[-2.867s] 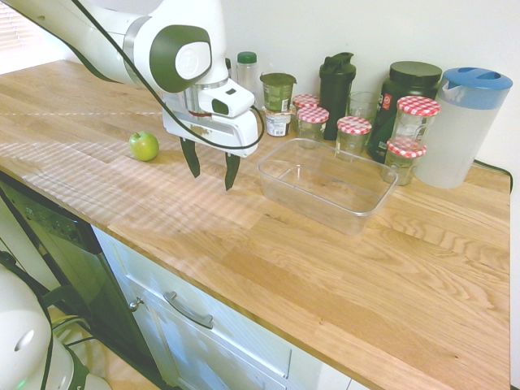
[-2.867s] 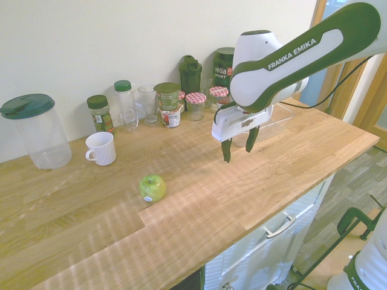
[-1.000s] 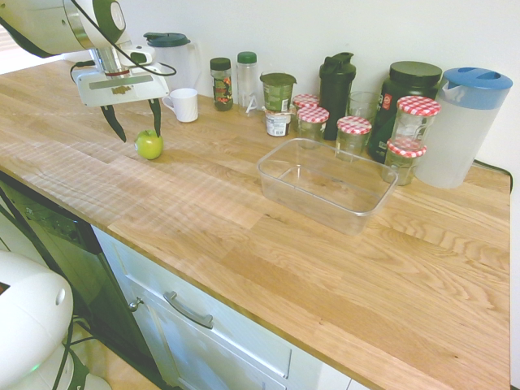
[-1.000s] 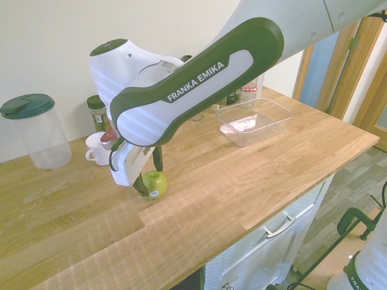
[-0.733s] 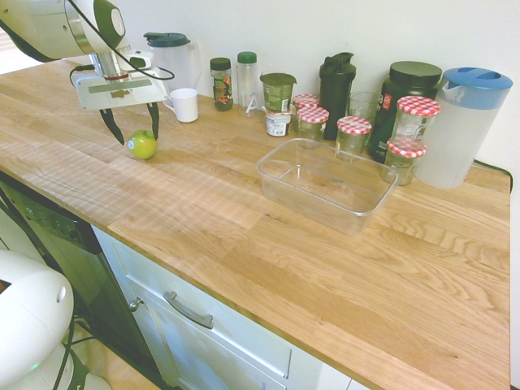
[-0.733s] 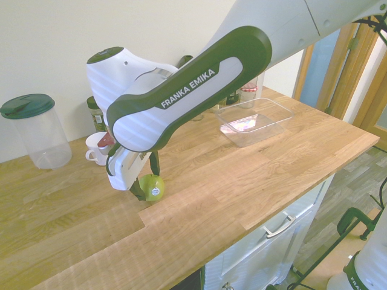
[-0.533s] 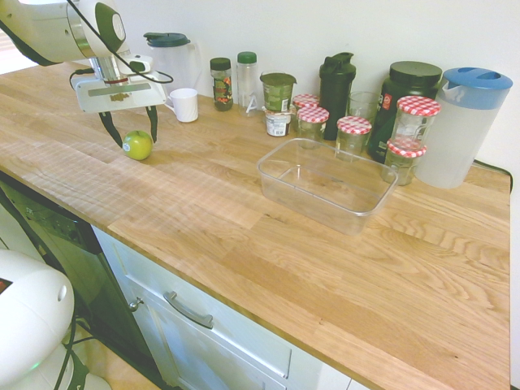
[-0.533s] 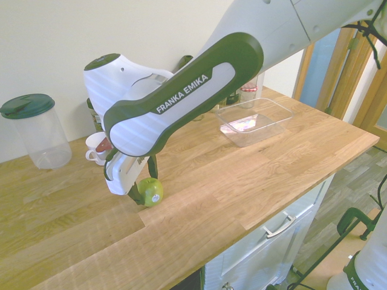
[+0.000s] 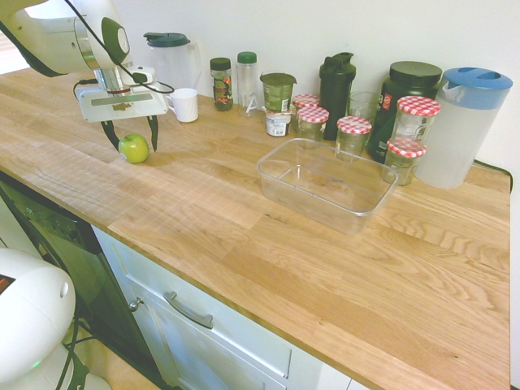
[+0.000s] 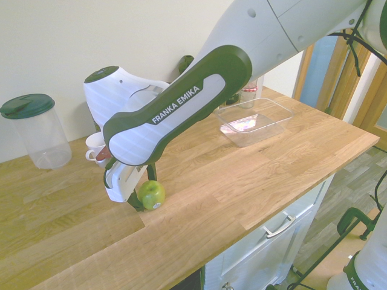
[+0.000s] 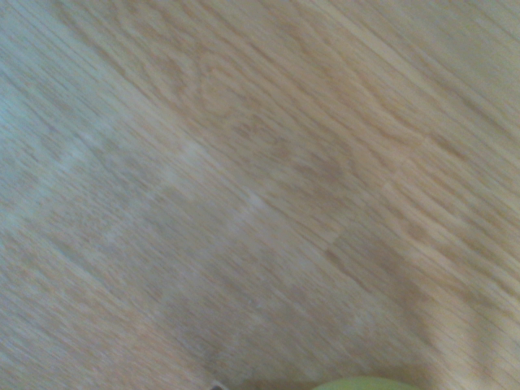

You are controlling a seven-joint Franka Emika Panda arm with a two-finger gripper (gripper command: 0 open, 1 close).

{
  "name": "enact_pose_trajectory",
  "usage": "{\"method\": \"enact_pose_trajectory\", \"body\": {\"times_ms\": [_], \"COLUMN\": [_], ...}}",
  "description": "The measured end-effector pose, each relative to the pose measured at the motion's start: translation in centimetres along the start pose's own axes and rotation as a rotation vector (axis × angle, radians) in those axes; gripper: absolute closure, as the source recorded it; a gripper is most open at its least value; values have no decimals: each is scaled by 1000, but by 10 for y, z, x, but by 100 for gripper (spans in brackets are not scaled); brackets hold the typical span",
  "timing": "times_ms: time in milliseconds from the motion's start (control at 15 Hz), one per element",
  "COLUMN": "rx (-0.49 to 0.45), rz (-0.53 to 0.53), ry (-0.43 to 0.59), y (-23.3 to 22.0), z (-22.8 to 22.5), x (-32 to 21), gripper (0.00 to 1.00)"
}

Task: Put the apple into the container

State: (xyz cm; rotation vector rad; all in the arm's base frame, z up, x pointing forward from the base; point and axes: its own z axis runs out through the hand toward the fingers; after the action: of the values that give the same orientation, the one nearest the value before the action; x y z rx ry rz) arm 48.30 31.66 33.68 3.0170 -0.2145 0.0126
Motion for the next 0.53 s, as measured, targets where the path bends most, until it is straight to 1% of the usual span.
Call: {"method": "enact_pose_trajectory", "body": {"times_ms": [333, 533], "rx": [-14, -32], "rz": [22, 29], "ry": [-18, -24], "y": [13, 27], "z": [-14, -13], "x": [-13, -22], "gripper": [100, 100]}}
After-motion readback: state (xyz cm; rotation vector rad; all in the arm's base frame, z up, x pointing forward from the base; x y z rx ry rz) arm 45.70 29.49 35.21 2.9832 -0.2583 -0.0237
